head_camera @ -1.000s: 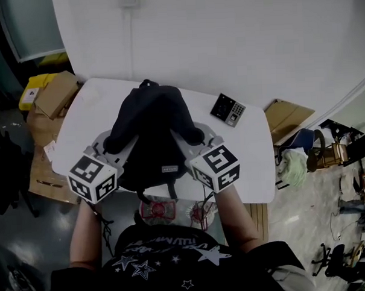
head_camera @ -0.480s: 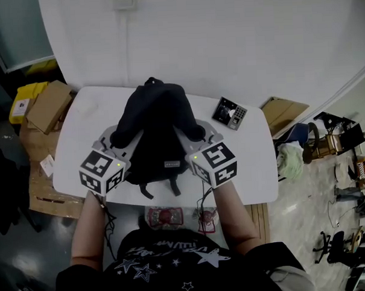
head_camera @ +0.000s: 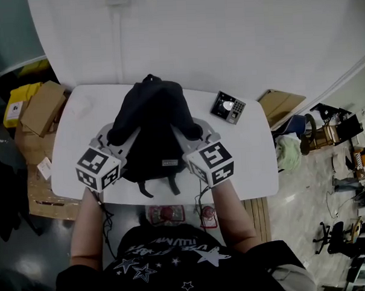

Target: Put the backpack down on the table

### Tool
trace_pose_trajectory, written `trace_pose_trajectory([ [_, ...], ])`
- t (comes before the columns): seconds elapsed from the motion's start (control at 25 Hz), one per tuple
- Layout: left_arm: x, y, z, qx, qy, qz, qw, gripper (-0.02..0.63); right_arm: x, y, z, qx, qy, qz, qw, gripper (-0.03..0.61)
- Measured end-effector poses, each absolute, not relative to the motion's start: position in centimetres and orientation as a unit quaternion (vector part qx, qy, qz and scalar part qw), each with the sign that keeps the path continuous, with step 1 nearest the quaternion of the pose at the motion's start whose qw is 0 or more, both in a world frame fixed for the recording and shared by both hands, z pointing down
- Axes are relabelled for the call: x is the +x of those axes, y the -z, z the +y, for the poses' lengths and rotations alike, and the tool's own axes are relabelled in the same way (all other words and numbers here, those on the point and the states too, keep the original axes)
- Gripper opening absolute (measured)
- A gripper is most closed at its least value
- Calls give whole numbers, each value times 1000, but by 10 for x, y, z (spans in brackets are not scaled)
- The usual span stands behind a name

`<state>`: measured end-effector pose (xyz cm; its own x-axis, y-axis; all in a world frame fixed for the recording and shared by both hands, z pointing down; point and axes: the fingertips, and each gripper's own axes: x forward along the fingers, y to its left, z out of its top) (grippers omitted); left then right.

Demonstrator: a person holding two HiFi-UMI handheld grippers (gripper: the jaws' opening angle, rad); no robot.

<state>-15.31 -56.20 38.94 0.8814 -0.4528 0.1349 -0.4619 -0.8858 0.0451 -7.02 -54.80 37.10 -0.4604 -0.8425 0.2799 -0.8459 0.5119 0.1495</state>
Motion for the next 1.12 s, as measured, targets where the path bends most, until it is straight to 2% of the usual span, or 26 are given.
trace_pose_trajectory([
  [0.2,-152,-389,-554,967,-52,-246,35,48,-69,-373,-539,479,-8,-864,158,19],
  [0.4,-152,-388,-554,961,-58,-269,14,58,-72,-383,-537,459,-15,-869,183,122],
  [0.52,-156,-388,-555,954,-70,-292,-6,117,-74,-386,-536,452,-19,-872,188,191],
  [0.6,-159,-390,-555,950,-76,-304,-8,218,-74,-387,-534,447,-23,-875,184,243],
  [0.72,-165,-392,-555,942,-79,-326,-1,325,-72,-387,-532,448,-22,-877,172,344],
  [0.84,-173,-394,-554,930,-93,-357,2,338,-62,-382,-529,456,-20,-877,153,356],
  [0.88,-176,-395,-554,925,-97,-368,1,371,-58,-379,-528,457,-19,-877,146,356],
  [0.92,-178,-394,-553,921,-97,-378,0,377,-55,-377,-525,458,-18,-878,139,356],
  [1.12,-189,-387,-536,905,-87,-417,1,377,-49,-367,-506,438,-10,-890,124,356],
])
